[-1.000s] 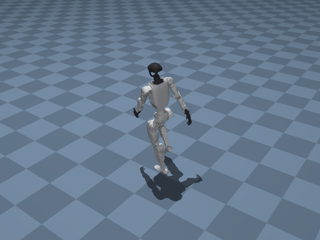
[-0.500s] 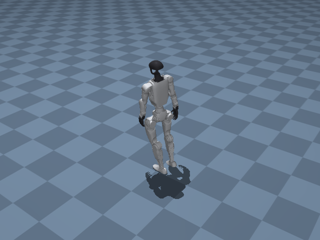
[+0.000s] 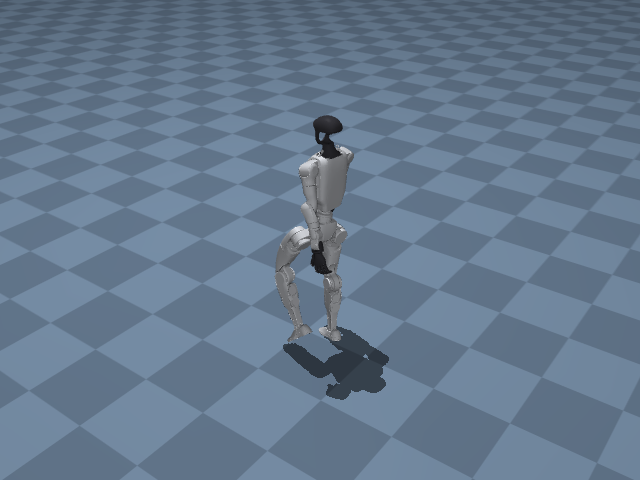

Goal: Upper body actions

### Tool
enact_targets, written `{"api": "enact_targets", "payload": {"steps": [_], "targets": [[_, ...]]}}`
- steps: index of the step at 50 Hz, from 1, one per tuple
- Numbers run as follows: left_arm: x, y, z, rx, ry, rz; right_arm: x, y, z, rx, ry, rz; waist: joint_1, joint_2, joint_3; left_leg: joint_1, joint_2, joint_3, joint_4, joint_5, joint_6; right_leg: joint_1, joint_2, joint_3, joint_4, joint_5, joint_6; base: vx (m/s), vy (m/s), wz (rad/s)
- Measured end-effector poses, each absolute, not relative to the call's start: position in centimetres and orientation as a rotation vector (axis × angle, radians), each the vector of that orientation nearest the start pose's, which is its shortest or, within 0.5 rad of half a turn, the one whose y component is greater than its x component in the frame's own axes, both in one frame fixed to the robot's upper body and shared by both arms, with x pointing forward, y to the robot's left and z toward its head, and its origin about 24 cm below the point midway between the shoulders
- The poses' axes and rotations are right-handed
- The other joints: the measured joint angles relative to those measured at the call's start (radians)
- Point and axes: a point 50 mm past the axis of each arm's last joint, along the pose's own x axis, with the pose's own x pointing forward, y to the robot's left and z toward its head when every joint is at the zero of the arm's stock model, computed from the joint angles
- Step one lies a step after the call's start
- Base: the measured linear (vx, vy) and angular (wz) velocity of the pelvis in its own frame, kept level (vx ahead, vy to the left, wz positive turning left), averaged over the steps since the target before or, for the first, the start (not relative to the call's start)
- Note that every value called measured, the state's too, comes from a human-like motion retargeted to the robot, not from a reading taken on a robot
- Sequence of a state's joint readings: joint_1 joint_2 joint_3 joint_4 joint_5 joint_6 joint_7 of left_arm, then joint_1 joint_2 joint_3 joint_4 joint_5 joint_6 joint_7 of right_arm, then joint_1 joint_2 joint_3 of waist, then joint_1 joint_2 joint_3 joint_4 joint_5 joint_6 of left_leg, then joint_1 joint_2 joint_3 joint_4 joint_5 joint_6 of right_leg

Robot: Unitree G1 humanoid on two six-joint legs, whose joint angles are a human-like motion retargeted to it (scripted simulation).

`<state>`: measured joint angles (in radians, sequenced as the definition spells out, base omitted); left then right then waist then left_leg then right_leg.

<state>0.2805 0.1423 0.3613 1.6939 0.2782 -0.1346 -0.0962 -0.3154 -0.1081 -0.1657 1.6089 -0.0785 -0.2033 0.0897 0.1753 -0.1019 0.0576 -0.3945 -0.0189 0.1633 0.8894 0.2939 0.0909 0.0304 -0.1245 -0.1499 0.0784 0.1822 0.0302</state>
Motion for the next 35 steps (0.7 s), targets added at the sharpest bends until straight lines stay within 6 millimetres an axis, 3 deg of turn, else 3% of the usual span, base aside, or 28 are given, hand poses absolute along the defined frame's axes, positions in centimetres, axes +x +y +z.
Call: {"api": "enact_targets", "payload": {"steps": [7,10,13,17,22,29,33,35], "targets": [[-16.3,18.0,-14.4,-0.129,1.947,0.083,25.2,-16.1,-10.2,0.024,0.760,0.047,0.193,-0.035,0.117,-0.382,0.106,0.143,0.456,-0.173,-0.026,-0.025,-0.004,0.062,0.033,0.009,-0.077,-0.25,-0.05,-0.67],[-17.5,17.4,-13.9,-0.145,1.979,0.047,27.6,-15.8,-8.3,0.012,0.669,0.069,0.240,-0.049,0.116,-0.544,0.143,0.163,0.580,-0.218,-0.053,-0.048,-0.008,0.089,0.025,0.018,-0.086,-0.10,0.01,-0.57],[-17.7,17.2,-13.8,-0.150,1.987,0.047,28.6,-15.8,-7.5,-0.028,0.634,0.083,0.272,-0.067,0.120,-0.642,0.170,0.179,0.651,-0.252,-0.062,-0.061,-0.018,0.102,0.025,0.020,-0.097,-0.02,0.02,-0.21],[-16.5,17.5,-14.3,-0.171,1.940,0.073,28.3,-16.6,-7.7,-0.048,0.649,0.056,0.290,-0.079,0.123,-0.655,0.178,0.186,0.658,-0.259,-0.066,-0.062,-0.023,0.089,0.027,0.013,-0.111,0.00,-0.04,0.18],[-14.0,17.8,-15.3,-0.192,1.852,0.108,26.4,-17.2,-9.2,-0.048,0.711,0.038,0.255,-0.064,0.092,-0.510,0.168,0.148,0.533,-0.240,-0.072,-0.056,-0.010,0.057,0.025,-0.001,-0.118,0.03,0.00,0.47],[-11.7,18.8,-16.1,-0.193,1.752,0.189,21.4,-17.2,-12.5,-0.034,0.866,0.031,0.134,-0.037,-0.014,-0.126,0.079,0.133,0.064,-0.181,-0.079,-0.047,0.009,-0.017,0.008,-0.026,-0.105,0.15,0.02,0.60],[-10.1,19.7,-16.4,-0.177,1.707,0.234,18.8,-17.4,-13.8,-0.053,0.940,0.047,0.082,-0.014,-0.045,0.099,-0.023,0.033,-0.279,-0.123,-0.124,-0.032,0.026,-0.033,0.004,-0.045,-0.090,0.23,-0.05,0.23],[-9.5,20.2,-16.5,-0.162,1.690,0.242,17.6,-17.5,-14.4,-0.056,0.975,0.048,0.056,0.006,-0.065,0.200,-0.043,-0.024,-0.449,-0.172,-0.157,-0.029,0.050,-0.047,0.000,-0.054,-0.084,0.31,-0.10,0.18]]}}
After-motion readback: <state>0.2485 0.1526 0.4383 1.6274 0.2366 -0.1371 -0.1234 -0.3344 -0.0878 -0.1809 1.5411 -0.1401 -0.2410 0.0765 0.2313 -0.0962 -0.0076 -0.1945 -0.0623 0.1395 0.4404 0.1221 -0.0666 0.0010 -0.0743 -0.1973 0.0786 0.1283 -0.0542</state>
